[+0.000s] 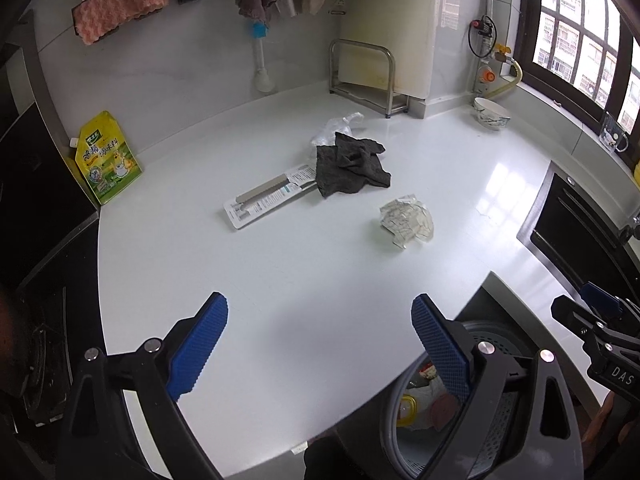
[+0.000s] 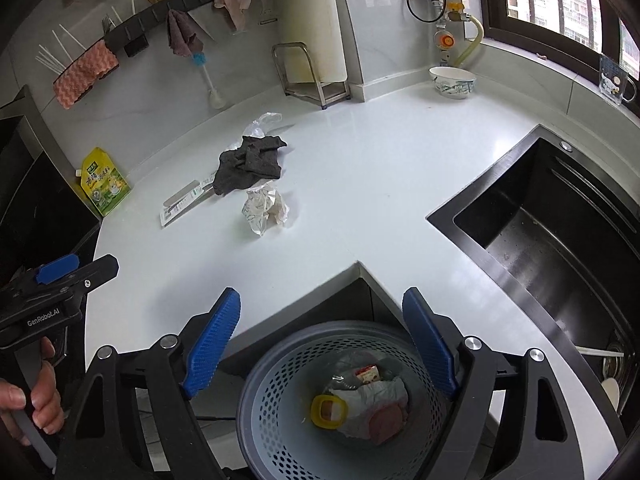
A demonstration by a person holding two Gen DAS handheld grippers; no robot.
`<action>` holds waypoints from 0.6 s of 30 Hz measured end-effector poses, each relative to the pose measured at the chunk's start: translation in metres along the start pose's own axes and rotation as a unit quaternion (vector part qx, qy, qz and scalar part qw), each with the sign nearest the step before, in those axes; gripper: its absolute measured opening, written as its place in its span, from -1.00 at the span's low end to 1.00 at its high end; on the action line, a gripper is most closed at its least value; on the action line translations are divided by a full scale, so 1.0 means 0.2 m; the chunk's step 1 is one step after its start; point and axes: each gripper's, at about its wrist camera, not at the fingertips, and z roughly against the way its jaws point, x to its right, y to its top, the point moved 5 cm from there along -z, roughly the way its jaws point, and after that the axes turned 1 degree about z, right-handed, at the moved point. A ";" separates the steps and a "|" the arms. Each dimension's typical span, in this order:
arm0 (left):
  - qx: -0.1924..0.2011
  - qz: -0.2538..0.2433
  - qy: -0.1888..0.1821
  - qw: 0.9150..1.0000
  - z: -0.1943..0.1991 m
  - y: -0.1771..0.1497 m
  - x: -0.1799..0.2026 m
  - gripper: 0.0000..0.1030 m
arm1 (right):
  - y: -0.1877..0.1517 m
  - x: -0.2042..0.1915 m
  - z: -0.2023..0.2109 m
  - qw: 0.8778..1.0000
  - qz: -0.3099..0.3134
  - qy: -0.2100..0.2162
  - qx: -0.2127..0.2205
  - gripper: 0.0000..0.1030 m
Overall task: Collect trash
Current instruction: 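Move both tools from the basket toward the crumpled paper and toothbrush box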
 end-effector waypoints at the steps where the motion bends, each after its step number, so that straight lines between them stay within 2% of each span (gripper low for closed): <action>1: 0.002 -0.001 0.000 1.000 -0.02 0.02 -0.02 0.78 | 0.01 -0.01 -0.02 1.000 0.002 -0.003 -0.001 0.54; 9: 0.013 -0.026 -0.006 1.000 -0.20 0.22 -0.17 0.78 | 0.14 -0.11 -0.16 1.000 -0.007 -0.014 0.002 0.54; 18: 0.005 -0.076 -0.037 0.996 -0.47 0.38 -0.23 0.78 | 0.27 -0.19 -0.38 0.999 -0.033 -0.026 -0.004 0.54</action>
